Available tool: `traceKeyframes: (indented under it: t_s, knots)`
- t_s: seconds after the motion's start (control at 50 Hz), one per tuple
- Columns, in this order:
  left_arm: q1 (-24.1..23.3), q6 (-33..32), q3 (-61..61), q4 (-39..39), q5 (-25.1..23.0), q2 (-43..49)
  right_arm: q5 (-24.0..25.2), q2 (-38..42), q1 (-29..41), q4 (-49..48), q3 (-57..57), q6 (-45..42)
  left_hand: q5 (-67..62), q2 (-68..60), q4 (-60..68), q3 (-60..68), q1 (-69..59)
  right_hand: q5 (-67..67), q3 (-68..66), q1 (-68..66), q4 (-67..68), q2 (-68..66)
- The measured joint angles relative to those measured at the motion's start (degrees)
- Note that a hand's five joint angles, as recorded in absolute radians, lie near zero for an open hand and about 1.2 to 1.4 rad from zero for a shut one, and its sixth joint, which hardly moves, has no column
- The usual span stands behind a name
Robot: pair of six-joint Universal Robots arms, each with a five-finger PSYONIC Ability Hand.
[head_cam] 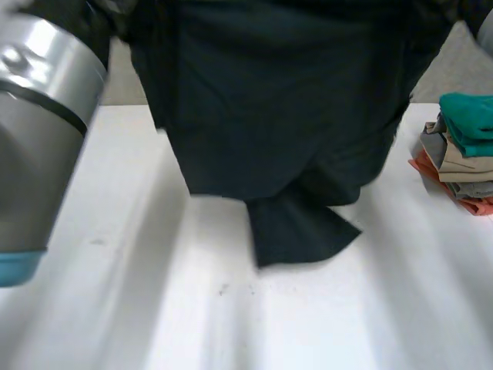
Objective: Fold the laundry.
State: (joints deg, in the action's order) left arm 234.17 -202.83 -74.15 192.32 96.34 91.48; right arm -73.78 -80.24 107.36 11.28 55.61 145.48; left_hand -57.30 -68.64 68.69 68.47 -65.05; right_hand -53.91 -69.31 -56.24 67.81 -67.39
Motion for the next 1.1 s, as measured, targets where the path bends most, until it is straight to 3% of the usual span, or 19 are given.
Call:
traceKeyframes:
  t_s: [0.34, 0.46, 0.6, 0.78, 0.86, 0.94, 0.98, 1.0, 1.02, 1.06, 1.08, 1.1]
  knots:
    - [-0.5, -1.5, 1.7, 2.3, 0.5, -13.9, -1.9, -15.4, 0.3, 2.4, -0.4, 0.1, 0.0, -0.1, 0.0, 0.0, 0.0, 0.0, 0.0, 0.0, 0.0, 0.0]
    - [0.0, -1.5, 2.6, 2.2, 0.2, -14.1, -1.9, -15.3, 0.1, 4.1, -0.5, 0.1, 0.0, -0.1, 0.0, 0.0, 0.0, 0.0, 0.0, 0.0, 0.0, 0.0]
    - [0.9, -1.9, 3.4, 2.3, -1.2, -5.9, -2.0, -5.6, 0.5, 8.0, -0.3, 1.4, 0.0, -0.1, 0.1, 0.0, 0.0, 0.0, 0.0, 0.0, 0.0, 0.0]
    - [5.1, -4.6, 6.9, 3.1, -5.8, 15.6, -5.3, 11.8, 3.9, 8.3, -2.9, 2.7, 0.0, -0.1, 0.2, 0.0, 0.0, -0.9, 0.0, 0.0, 0.0, 0.0]
    - [7.1, -6.8, 12.5, 5.4, -6.4, 26.7, -8.1, 19.2, 5.6, 3.2, -5.4, 2.9, 0.0, -0.1, 0.2, 0.0, 0.0, -0.9, 0.0, 0.0, 0.0, 0.0]
    - [8.6, -9.1, 19.3, 7.7, -6.1, 35.1, -10.7, 26.0, 7.2, -8.2, -6.9, 3.8, 0.0, -0.1, 0.2, 0.0, 0.0, -0.9, 0.2, 0.1, -0.1, 0.2]
    - [9.4, -10.4, 24.8, 9.1, -5.8, 40.1, -11.2, 29.9, 7.9, -18.6, -7.1, 5.1, 0.0, -0.1, 0.2, 0.0, 0.2, 7.2, 11.8, 8.0, -10.6, 10.4]
    - [9.5, -10.6, 26.1, 9.4, -5.8, 41.1, -11.1, 30.7, 8.1, -20.8, -7.1, 5.4, 2.0, 1.9, -1.8, -2.0, 2.7, 7.2, 11.8, 8.0, -10.6, 10.4]
    - [9.7, -10.9, 28.2, 9.8, -5.6, 42.6, -10.9, 32.1, 8.2, -24.1, -7.2, 5.8, 8.2, 9.4, -8.1, -8.3, 9.6, 15.5, 20.9, 16.8, -19.5, 20.6]
    - [10.0, -11.3, 31.3, 10.4, -5.3, 44.5, -10.1, 34.2, 8.4, -28.8, -7.4, 6.5, 26.0, 27.6, -26.3, -26.0, 29.6, 32.3, 38.0, 33.3, -36.5, 38.1]
    - [10.1, -11.5, 33.8, 10.9, -4.9, 45.8, -9.9, 34.9, 8.5, -30.3, -7.6, 6.8, 33.1, 33.4, -33.5, -33.0, 37.4, 32.3, 38.0, 33.3, -36.5, 38.1]
    - [10.2, -11.5, 34.2, 11.0, -4.8, 46.0, -9.4, 36.3, 8.6, -32.5, -8.2, 7.2, 45.3, 45.7, -46.0, -45.1, 48.9, 46.7, 52.7, 43.1, -51.2, 51.3]
